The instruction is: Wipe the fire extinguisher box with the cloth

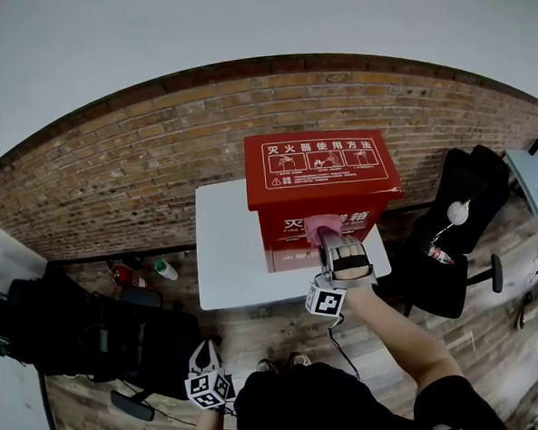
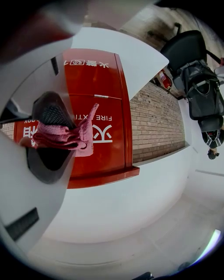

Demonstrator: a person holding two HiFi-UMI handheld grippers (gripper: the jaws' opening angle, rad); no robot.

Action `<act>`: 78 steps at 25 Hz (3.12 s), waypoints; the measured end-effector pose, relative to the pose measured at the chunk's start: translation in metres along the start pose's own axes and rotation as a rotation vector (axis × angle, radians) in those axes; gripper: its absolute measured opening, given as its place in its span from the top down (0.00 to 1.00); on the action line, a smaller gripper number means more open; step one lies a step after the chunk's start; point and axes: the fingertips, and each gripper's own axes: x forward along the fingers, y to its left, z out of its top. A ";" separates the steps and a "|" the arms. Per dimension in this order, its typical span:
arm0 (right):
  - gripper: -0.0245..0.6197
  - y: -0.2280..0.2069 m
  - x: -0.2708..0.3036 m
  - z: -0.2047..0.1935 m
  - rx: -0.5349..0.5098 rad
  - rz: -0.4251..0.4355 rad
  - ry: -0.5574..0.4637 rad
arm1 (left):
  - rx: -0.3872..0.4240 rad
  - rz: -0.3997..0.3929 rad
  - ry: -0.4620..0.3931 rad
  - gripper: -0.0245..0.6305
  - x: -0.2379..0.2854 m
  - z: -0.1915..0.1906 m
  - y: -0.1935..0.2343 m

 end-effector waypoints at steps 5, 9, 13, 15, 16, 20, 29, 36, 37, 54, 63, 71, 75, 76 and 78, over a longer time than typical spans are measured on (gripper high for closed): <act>0.81 0.011 0.001 0.000 -0.001 0.000 -0.020 | -0.008 0.025 0.003 0.93 -0.008 -0.011 -0.004; 0.81 0.019 0.001 -0.001 -0.005 0.004 -0.032 | -0.012 0.047 0.000 0.93 -0.014 -0.016 -0.005; 0.81 0.026 0.002 -0.002 -0.005 0.014 -0.037 | -0.016 0.059 0.000 0.93 -0.018 -0.020 -0.009; 0.81 0.033 0.002 -0.003 -0.006 0.028 -0.041 | -0.019 0.068 -0.002 0.93 -0.020 -0.023 -0.010; 0.81 0.036 0.002 -0.003 -0.006 0.033 -0.044 | -0.021 0.073 -0.002 0.93 -0.022 -0.025 -0.010; 0.81 0.045 0.002 -0.004 -0.011 0.045 -0.053 | -0.026 0.088 0.002 0.93 -0.027 -0.031 -0.009; 0.81 0.064 0.003 -0.003 -0.023 0.067 -0.075 | -0.032 0.103 0.009 0.93 -0.037 -0.040 -0.012; 0.81 0.081 0.003 -0.004 -0.025 0.097 -0.067 | -0.023 0.106 0.027 0.93 -0.047 -0.042 -0.011; 0.81 0.083 0.003 -0.004 -0.025 0.102 -0.068 | -0.022 0.108 0.027 0.93 -0.048 -0.043 -0.010; 0.81 0.115 0.006 -0.004 -0.007 0.110 -0.079 | -0.016 0.141 0.048 0.93 -0.063 -0.050 -0.006; 0.81 0.117 0.005 -0.005 0.021 0.093 -0.085 | -0.010 0.146 0.054 0.93 -0.059 -0.050 -0.009; 0.81 0.131 0.004 -0.005 0.032 0.118 -0.090 | -0.003 0.164 0.052 0.93 -0.061 -0.054 -0.006; 0.81 0.140 0.004 -0.005 0.031 0.129 -0.086 | 0.001 0.165 0.053 0.93 -0.060 -0.054 -0.006; 0.81 0.142 0.004 -0.005 0.033 0.133 -0.085 | 0.001 0.166 0.052 0.93 -0.060 -0.053 -0.006; 0.81 0.146 0.004 -0.005 0.035 0.140 -0.085 | 0.003 0.167 0.052 0.93 -0.059 -0.052 -0.006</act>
